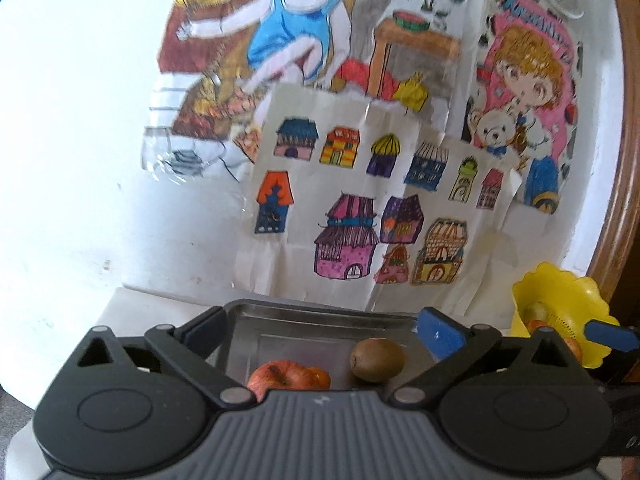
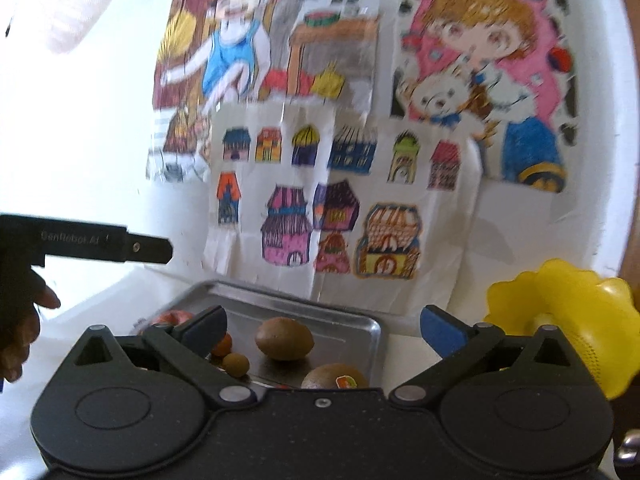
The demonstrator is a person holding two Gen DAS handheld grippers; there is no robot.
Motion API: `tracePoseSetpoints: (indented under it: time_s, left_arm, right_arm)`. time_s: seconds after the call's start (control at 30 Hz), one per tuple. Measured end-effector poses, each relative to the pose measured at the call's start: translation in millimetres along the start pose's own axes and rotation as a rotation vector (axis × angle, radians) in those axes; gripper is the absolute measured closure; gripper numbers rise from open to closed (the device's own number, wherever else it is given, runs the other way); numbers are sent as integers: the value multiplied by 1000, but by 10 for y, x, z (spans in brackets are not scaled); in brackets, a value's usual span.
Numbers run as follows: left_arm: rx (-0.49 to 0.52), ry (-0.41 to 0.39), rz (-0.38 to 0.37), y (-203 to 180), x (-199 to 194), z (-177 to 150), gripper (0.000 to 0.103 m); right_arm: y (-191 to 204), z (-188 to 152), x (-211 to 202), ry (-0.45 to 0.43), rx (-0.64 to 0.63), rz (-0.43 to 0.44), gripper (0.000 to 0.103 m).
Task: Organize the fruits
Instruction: 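Open both tools to release the orange and kiwi in the tray, then withdraw both tools from the tray back toward the bananas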
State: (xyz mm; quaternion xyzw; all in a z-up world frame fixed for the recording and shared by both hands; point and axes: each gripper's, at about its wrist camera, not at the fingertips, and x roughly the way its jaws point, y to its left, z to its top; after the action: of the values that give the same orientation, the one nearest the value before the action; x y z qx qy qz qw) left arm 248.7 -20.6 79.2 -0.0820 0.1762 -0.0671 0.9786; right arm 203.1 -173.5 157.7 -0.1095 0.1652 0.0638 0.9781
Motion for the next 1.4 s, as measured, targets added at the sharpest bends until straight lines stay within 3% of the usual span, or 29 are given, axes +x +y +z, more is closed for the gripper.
tracePoseSetpoints:
  time_s: [0.67, 0.97, 1.4]
  left_arm:
    - [48, 29, -20, -5, -897, -416, 0]
    - [48, 112, -6, 81, -996, -674, 0]
    - [25, 205, 29, 226, -1040, -984, 0]
  right_arm:
    - [232, -218, -1049, -75, 10, -66, 1]
    - [352, -483, -1216, -9, -49, -96, 1]
    - [490, -832, -1251, 98, -29, -83, 1]
